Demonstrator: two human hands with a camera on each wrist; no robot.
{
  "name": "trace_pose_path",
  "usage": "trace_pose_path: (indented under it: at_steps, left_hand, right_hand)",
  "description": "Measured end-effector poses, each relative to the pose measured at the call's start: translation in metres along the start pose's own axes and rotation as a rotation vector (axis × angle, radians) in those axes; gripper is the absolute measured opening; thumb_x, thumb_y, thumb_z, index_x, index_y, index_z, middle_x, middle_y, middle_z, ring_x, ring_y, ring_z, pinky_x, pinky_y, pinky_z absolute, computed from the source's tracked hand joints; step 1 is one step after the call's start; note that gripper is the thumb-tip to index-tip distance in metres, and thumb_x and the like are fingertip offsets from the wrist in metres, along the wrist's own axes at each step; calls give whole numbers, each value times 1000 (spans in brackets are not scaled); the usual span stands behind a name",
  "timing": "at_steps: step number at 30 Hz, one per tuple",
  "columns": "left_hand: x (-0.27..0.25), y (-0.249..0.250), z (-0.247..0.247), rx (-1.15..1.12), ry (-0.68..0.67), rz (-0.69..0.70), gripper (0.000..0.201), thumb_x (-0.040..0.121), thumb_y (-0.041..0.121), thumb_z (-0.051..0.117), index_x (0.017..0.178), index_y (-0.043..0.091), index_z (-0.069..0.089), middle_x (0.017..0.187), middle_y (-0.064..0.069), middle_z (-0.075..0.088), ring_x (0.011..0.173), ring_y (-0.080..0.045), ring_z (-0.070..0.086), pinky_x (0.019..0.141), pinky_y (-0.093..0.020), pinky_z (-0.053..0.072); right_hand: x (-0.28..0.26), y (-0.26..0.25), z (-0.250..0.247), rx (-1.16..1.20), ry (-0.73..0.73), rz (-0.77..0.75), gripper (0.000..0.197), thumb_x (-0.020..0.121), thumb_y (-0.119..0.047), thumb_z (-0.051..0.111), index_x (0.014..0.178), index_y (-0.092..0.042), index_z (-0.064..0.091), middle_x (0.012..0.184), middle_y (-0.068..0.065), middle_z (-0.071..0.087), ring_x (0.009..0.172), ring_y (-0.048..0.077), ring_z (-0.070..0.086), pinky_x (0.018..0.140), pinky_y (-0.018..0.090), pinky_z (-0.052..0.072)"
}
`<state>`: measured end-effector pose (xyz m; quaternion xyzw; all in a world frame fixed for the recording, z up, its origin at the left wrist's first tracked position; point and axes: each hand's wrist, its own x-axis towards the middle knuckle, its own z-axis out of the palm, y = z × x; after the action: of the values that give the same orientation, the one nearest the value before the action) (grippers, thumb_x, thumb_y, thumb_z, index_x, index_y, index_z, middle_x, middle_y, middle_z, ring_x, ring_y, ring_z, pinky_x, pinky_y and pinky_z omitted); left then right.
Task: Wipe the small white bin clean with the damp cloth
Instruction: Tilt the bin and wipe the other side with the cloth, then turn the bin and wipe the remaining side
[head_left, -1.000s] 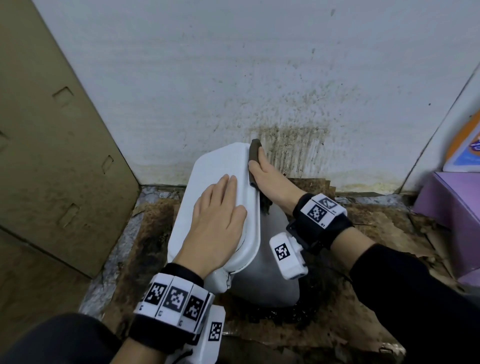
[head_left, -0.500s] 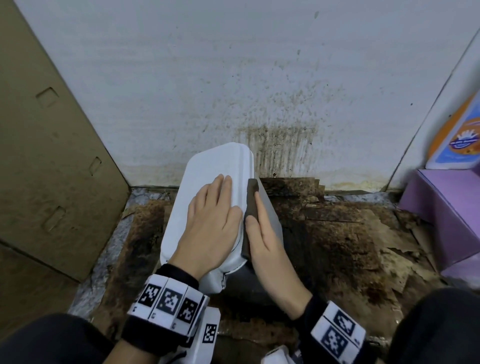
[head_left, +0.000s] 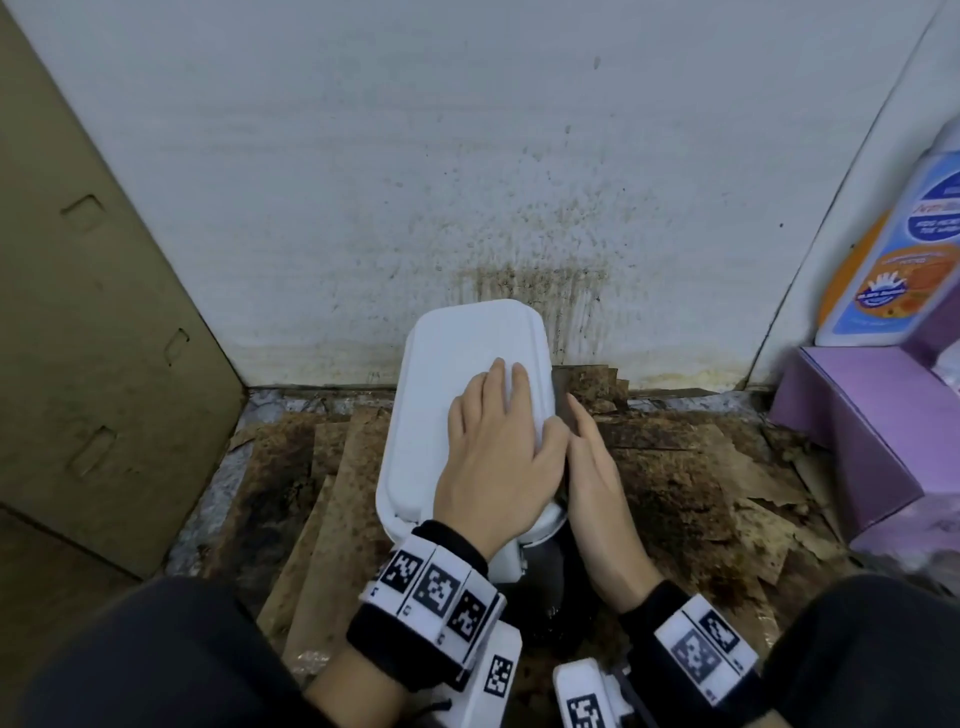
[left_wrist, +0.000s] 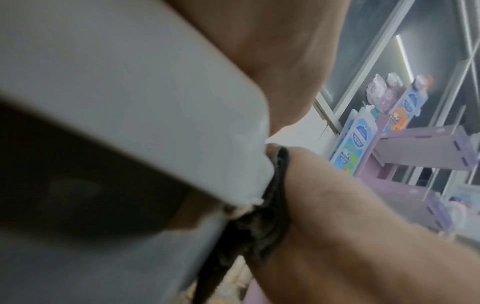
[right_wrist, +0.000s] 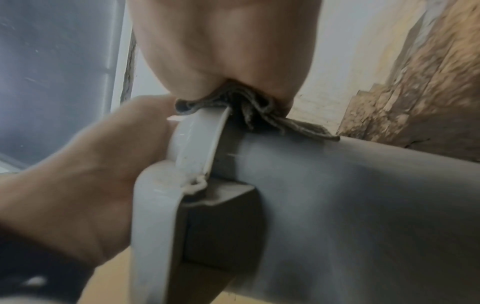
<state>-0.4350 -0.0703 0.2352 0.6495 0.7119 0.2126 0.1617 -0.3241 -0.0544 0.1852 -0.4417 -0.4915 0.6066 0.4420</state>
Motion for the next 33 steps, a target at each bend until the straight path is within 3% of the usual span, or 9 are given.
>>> trace_pose_path:
  at_steps: [4,7,12,15,19,21,24,28,33]
  left_hand:
    - [0,8,-4,-559,26,-8,54,105,34,42,157,33,29,163,17,22,150,-1,12,122,-32,17]
    - [1,4,-13,-878,50,-81,43,104,24,47,145,38,48,150,21,44,137,3,38,106,-19,34]
    - [3,-31,-27,-380,220,40,44,102,13,44,146,24,47,148,11,44,136,-5,34,103,-20,29]
    - [2,-50,-28,-171,257,-63,43,103,20,42,146,18,44,149,-1,42,137,-14,27,106,-27,24]
    - [-1,-63,-27,-329,82,-371,51,103,49,39,147,25,38,150,-9,38,139,-27,33,112,-46,32]
    - [-3,-65,-27,-470,17,-386,50,101,58,40,140,28,40,141,-3,50,123,-16,52,99,-39,46]
    - [-7,-63,-25,-531,0,-332,47,98,60,46,134,31,38,114,20,57,100,2,59,74,-22,47]
    - [-4,-65,-15,-523,55,-320,55,91,66,56,130,34,35,115,17,59,105,-14,65,92,-44,55]
    - [-4,-66,-14,-602,59,-319,55,89,64,62,129,35,39,116,15,62,104,-14,67,92,-48,56]
  right_hand:
    - [3,-5,-18,40,26,28,45,112,-32,39,157,-36,38,116,-33,62,97,-16,68,72,10,55]
    - [7,-7,-27,47,58,51,45,111,-34,44,156,-34,41,103,-33,73,94,-10,72,69,13,56]
    - [16,-11,-29,41,31,93,58,106,-36,54,161,-34,34,114,-34,57,93,-13,69,74,17,56]
    - [19,-12,-31,16,27,88,63,104,-38,57,162,-35,31,125,-31,56,104,-10,66,81,21,55]
    - [23,-17,-35,-16,-14,66,63,102,-40,62,158,-39,33,118,-35,58,102,-9,69,80,21,58]
    - [25,-19,-36,-21,-41,59,69,98,-41,67,158,-38,34,129,-25,63,110,0,71,87,27,61]
    - [26,-19,-35,-49,-54,54,84,89,-45,77,160,-37,33,143,-13,61,119,12,69,98,42,60]
    - [25,-12,-37,-109,-31,29,101,74,-60,85,158,-42,32,153,-12,52,129,17,63,101,48,58]
    - [25,-5,-37,-68,17,-14,102,69,-61,86,156,-42,36,153,-13,52,131,16,62,103,48,56]
